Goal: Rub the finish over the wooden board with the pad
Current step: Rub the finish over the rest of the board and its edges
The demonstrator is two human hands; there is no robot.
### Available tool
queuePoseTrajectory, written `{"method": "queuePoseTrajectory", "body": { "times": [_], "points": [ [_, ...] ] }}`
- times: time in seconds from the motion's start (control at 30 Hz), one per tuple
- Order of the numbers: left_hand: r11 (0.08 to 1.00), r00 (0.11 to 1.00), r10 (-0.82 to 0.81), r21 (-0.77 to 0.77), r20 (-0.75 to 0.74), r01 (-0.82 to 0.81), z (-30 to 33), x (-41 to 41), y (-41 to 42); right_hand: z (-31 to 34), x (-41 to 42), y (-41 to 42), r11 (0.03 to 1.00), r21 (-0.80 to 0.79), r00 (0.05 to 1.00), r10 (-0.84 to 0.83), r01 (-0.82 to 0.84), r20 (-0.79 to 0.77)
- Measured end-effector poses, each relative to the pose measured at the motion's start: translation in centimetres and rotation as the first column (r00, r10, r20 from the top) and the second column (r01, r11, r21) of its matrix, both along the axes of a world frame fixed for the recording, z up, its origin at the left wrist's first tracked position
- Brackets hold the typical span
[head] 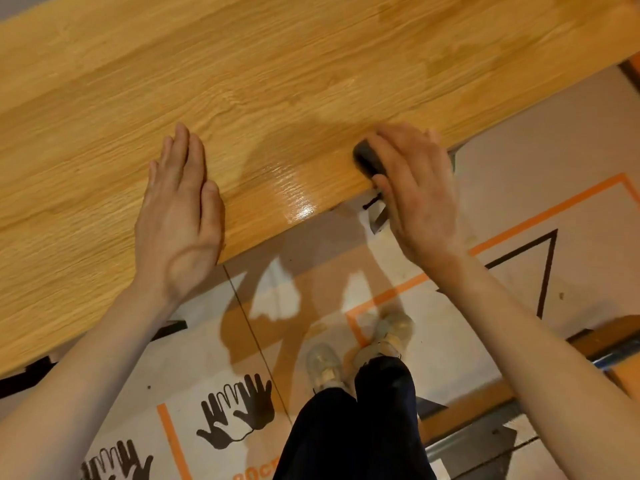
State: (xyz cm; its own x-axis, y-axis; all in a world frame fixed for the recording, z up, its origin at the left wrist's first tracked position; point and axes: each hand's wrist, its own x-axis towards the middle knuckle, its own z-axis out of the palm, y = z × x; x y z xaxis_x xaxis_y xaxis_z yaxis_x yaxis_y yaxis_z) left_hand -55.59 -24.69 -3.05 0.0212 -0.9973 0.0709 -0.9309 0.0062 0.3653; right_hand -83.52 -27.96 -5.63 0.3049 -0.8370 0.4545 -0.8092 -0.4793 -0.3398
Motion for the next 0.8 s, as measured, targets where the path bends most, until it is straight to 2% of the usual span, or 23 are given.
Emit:
{"method": "queuePoseTrajectory", "body": {
  "times": [0.07, 0.13, 0.17, 0.23, 0.3, 0.33, 0.43, 0.57, 0.67, 0.73, 0.8],
  "points": [
    [1.0, 1.0, 0.005, -0.013, 0.024, -0.004, 0.0, 0.0, 0.0, -0.8, -0.3, -0.2, 0.98, 0.023, 0.97, -0.2, 0.199, 0.136],
    [0.999, 0.999, -0.019, -0.038, 0.04, 0.021, 0.2, -0.8, -0.1, -1.7, 2.4, 0.9, 0.964, 0.022, 0.938, -0.263, 0.265, 0.225],
    [0.998, 0.998, -0.044, -0.045, 0.033, 0.045, 0.3, -1.6, -0.3, -2.3, 4.2, 1.8, 0.977, -0.001, 0.951, -0.206, 0.212, 0.231],
    [0.994, 0.995, -0.102, -0.028, -0.004, 0.101, 0.4, -3.7, -0.9, -3.4, 6.8, 3.8, 0.999, -0.036, 0.99, -0.01, 0.015, 0.143],
    [0.989, 0.989, -0.147, -0.021, -0.026, 0.146, 0.3, -5.5, -1.4, -4.2, 6.1, 3.8, 0.985, -0.099, 0.99, 0.141, -0.139, 0.022],
    [0.987, 0.987, -0.157, -0.025, -0.022, 0.157, 0.2, -6.0, -1.6, -4.4, 4.8, 3.0, 0.977, -0.135, 0.986, 0.165, -0.166, -0.019],
    [0.984, 0.985, -0.173, -0.038, -0.002, 0.173, 0.0, -6.3, -1.4, -4.5, -0.3, -0.1, 0.98, -0.179, 0.996, 0.083, -0.084, -0.011],
    [0.986, 0.987, -0.162, -0.03, 0.008, 0.162, -0.1, -6.4, -1.3, -3.9, -6.9, -2.9, 0.988, -0.114, 0.99, -0.097, 0.108, 0.1],
    [0.989, 0.989, -0.144, -0.019, 0.015, 0.144, -0.2, -6.4, -1.3, -2.8, -4.1, -2.3, 0.963, -0.001, 0.932, -0.261, 0.27, 0.253],
    [0.99, 0.99, -0.138, -0.012, 0.013, 0.139, -0.1, -6.4, -1.4, -2.5, 0.0, -0.7, 0.966, 0.028, 0.929, -0.257, 0.259, 0.268],
    [0.99, 0.99, -0.14, 0.001, 0.019, 0.14, 0.0, -6.4, -1.3, -2.4, 1.8, 0.8, 0.991, 0.002, 0.967, -0.133, 0.136, 0.215]
  ]
}}
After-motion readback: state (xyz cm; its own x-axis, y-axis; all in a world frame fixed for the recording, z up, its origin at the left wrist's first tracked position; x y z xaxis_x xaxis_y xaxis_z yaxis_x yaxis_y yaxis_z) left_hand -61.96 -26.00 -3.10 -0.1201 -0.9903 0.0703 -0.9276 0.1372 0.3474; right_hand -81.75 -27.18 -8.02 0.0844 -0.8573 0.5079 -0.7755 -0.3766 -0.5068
